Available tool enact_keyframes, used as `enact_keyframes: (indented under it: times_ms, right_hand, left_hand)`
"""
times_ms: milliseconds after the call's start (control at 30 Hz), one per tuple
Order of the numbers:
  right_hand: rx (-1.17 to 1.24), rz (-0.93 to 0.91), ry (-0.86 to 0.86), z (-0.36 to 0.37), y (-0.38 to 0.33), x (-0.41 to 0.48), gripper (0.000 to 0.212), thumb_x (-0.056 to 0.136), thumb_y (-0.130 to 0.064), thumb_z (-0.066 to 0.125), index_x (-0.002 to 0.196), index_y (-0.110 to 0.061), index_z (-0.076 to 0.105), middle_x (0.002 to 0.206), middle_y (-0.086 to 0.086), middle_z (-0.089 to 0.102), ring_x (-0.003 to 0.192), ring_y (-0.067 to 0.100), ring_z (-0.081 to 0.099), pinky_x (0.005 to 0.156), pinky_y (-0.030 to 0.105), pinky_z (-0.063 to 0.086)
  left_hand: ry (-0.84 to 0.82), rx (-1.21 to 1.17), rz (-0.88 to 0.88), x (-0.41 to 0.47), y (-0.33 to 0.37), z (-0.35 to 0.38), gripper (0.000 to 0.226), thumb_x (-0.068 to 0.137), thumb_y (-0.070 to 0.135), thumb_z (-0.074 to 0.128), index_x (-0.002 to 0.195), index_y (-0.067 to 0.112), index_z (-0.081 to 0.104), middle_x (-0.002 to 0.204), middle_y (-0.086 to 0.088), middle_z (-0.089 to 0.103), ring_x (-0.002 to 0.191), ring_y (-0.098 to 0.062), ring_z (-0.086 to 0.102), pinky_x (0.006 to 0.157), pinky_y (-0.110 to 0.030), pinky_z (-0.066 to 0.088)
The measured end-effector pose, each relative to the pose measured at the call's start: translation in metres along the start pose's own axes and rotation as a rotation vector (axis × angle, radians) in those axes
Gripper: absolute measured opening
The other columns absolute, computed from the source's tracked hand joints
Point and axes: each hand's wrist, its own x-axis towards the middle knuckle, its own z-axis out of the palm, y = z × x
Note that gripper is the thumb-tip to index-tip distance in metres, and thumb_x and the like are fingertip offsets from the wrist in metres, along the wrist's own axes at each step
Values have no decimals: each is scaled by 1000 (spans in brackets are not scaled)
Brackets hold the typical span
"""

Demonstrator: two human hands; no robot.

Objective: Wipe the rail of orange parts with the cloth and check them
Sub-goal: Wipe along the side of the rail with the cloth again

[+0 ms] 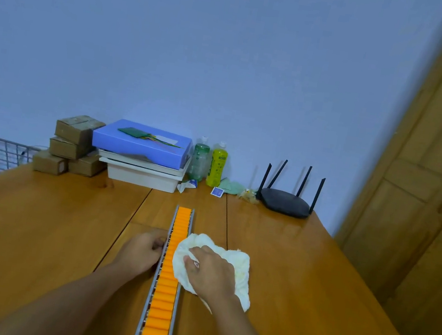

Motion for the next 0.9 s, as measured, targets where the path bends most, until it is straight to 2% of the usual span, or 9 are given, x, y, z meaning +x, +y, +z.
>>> enact_keyframes:
  times_ms: [67, 167, 233, 333, 400, 567, 667, 733, 900]
  right_hand:
    - [-8, -3, -4, -2, -2, -8, 43, 105, -47, 36, 138, -31, 58, 134, -8, 61, 109, 20, 62, 78, 34, 45]
    - [-10, -10, -7, -5, -5, -20, 43, 105, -47, 36, 139, -31, 58, 134, -7, 62, 108, 20, 63, 79, 35, 47]
    - [-15, -26, -11, -8, -7, -27, 43, 105, -46, 36, 138, -31, 59, 130, -6, 63, 106, 20, 63, 77, 35, 47]
    - [-45, -64, -18, -14, -12, -38, 42, 105, -45, 36, 136, -30, 60, 125, -5, 64, 103, 21, 63, 69, 33, 40]
    - [-65, -80, -19, -17, -16, -46, 41, 105, -44, 36, 134, -29, 61, 121, -3, 64, 102, 22, 63, 68, 32, 38]
    - [-77, -93, -7, -23, -24, -68, 40, 105, -44, 37, 127, -26, 64, 114, 0, 65, 99, 24, 63, 68, 32, 37]
    - [-79, -93, 1, -27, -27, -83, 41, 104, -44, 37, 130, -26, 63, 116, 0, 65, 101, 24, 63, 73, 35, 45]
    - [-79, -88, 3, -29, -30, -92, 41, 104, -44, 37, 132, -27, 63, 118, 0, 65, 103, 24, 62, 76, 36, 45]
    - [-77, -73, 27, -32, -40, -117, 41, 104, -43, 38, 129, -25, 64, 117, 1, 66, 101, 25, 64, 73, 35, 45]
  left_hand:
    - [-11, 9, 3, -10, 0, -1, 26, 94, 20, 60, 112, 35, 73, 91, 15, 76, 85, -3, 69, 81, -40, 61]
    - [-4, 29, 40, -28, 3, -4, 35, 94, 17, 63, 126, 32, 68, 98, 14, 74, 91, -3, 67, 82, -30, 59]
    - [-9, 57, 57, -39, 4, -6, 36, 93, 18, 67, 128, 30, 67, 103, 13, 72, 94, -3, 65, 83, -25, 56]
    - [-26, 77, 79, -56, 2, -10, 33, 91, 22, 70, 123, 32, 69, 105, 15, 72, 97, -2, 65, 86, -28, 58]
    - [-28, 88, 96, -66, 1, -12, 30, 90, 22, 71, 118, 33, 71, 105, 17, 72, 97, -1, 66, 88, -31, 59]
    - [-20, 146, 137, -93, 8, -15, 22, 93, 22, 69, 112, 33, 72, 104, 16, 71, 95, -1, 64, 87, -28, 58]
    - [-23, 145, 125, -108, 8, -15, 22, 92, 24, 69, 111, 35, 71, 103, 17, 70, 95, -2, 64, 87, -30, 59]
    - [-14, 159, 131, -117, 7, -15, 20, 92, 25, 69, 109, 34, 72, 102, 17, 69, 94, -1, 64, 85, -31, 59]
    - [14, 195, 185, -146, 18, -17, 14, 93, 20, 68, 102, 30, 71, 100, 12, 67, 91, -5, 61, 81, -28, 56]
